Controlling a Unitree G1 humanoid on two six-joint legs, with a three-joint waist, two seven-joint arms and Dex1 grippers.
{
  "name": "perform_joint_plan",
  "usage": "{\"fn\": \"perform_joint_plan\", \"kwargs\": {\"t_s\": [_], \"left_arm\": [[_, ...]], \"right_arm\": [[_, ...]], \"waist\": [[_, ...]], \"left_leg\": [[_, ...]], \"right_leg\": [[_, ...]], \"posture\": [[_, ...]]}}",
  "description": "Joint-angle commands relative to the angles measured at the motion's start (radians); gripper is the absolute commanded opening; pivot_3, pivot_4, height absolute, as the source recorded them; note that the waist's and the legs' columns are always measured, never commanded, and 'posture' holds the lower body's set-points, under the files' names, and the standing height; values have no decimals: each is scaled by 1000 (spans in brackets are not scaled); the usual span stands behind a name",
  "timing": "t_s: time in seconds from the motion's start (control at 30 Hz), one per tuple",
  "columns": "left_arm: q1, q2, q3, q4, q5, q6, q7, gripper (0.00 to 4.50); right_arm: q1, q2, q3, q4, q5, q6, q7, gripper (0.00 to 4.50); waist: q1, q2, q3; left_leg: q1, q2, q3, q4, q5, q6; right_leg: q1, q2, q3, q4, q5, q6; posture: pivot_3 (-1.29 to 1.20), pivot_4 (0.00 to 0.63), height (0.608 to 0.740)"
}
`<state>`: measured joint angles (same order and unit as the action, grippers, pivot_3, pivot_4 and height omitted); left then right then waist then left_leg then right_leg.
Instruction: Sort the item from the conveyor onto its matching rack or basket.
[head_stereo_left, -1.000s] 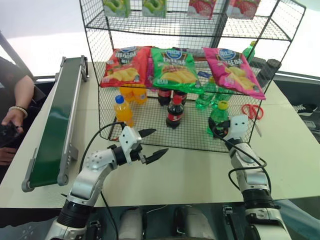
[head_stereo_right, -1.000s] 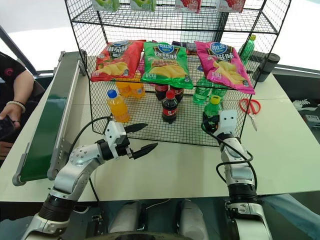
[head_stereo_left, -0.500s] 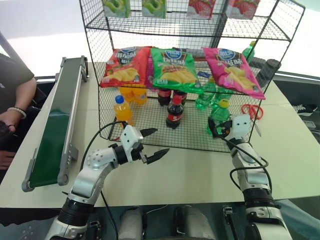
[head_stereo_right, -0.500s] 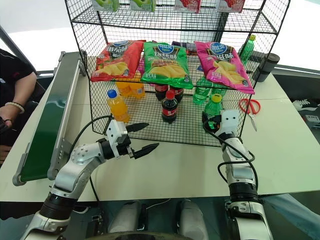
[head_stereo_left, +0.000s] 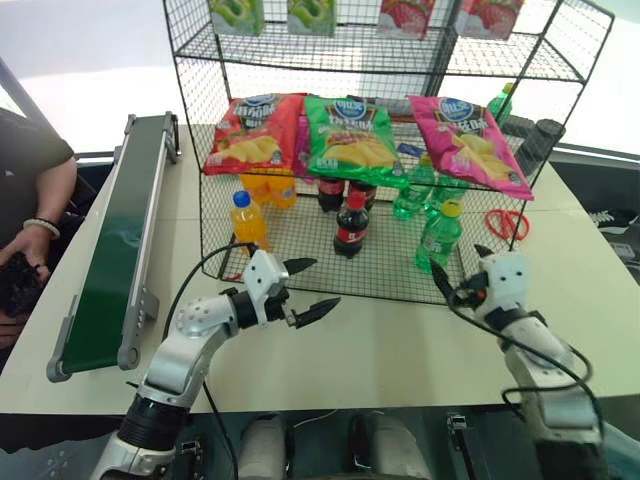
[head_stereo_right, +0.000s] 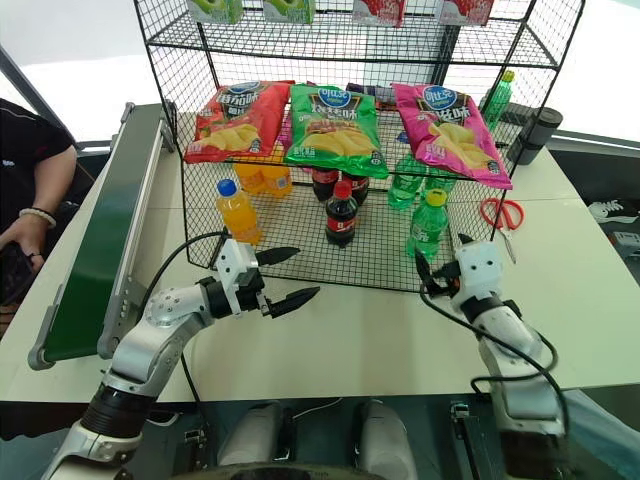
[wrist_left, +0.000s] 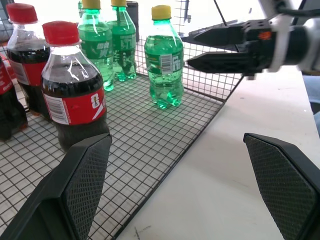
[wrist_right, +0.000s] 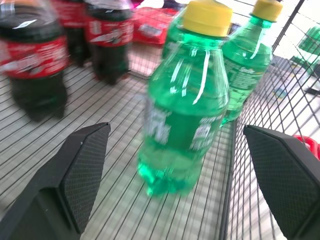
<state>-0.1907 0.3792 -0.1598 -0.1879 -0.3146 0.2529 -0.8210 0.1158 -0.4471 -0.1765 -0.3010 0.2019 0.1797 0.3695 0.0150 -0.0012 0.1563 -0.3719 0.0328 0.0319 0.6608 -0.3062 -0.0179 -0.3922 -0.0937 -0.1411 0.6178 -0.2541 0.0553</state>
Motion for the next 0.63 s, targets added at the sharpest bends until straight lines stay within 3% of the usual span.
{"fn": "perform_joint_plan", "kwargs": {"t_s": [0.03,0.33,0.63], "left_arm": [[-26,30,47,10,-11,7,2,4500],[-25,145,119,83,-15,0,-43,4500],[30,168,153,71,-19,-10,-51,4500]], "right_arm": [[115,-66,-102,-219,110,61,89,4438],[383,-147,-336,-360,281,139,244,4438],[368,-163,-355,-329,278,140,276,4438]], "waist": [[0,1,0],[-1,0,-1],[0,0,-1]], "left_leg": [[0,0,0,0,0,0],[0,1,-1,0,0,0],[0,0,0,0,0,0]], "right_leg": [[0,0,0,0,0,0],[0,1,0,-1,-1,0],[0,0,0,-2,0,0]], "posture": [[0,150,735],[0,150,735],[0,150,735]]}}
